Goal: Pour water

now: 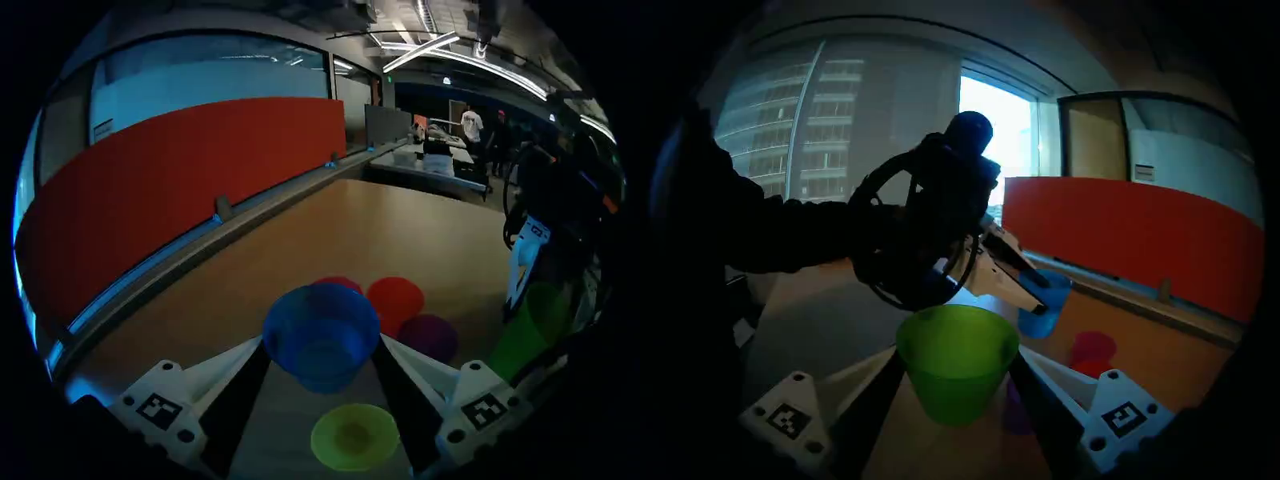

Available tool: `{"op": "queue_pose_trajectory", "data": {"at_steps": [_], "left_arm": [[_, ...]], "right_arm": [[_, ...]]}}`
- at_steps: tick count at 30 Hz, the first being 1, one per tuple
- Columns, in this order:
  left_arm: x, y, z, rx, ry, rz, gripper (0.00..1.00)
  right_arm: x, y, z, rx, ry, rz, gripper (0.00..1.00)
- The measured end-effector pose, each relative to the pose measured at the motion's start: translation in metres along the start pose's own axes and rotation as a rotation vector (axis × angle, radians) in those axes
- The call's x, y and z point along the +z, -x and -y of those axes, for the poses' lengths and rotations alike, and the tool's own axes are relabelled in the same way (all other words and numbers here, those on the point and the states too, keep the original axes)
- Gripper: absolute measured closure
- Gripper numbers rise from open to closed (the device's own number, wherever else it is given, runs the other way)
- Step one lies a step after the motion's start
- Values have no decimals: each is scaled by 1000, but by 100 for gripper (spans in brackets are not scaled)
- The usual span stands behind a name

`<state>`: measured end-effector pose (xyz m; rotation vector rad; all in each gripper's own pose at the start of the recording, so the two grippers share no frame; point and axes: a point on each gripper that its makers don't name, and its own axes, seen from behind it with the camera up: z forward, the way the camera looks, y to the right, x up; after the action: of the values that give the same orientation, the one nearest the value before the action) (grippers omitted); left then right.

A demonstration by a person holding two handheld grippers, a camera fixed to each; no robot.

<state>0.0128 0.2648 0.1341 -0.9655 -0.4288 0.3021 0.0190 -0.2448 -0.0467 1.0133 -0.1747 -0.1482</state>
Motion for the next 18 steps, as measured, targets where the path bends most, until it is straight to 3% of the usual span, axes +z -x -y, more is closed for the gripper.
{"op": "queue_pose_trajectory", "data": {"at_steps": [18], "left_arm": [[-41,-17,3,-29,-61,-118,16]], "right_arm": [[1,-11,13,-13,-15,0,10]]}}
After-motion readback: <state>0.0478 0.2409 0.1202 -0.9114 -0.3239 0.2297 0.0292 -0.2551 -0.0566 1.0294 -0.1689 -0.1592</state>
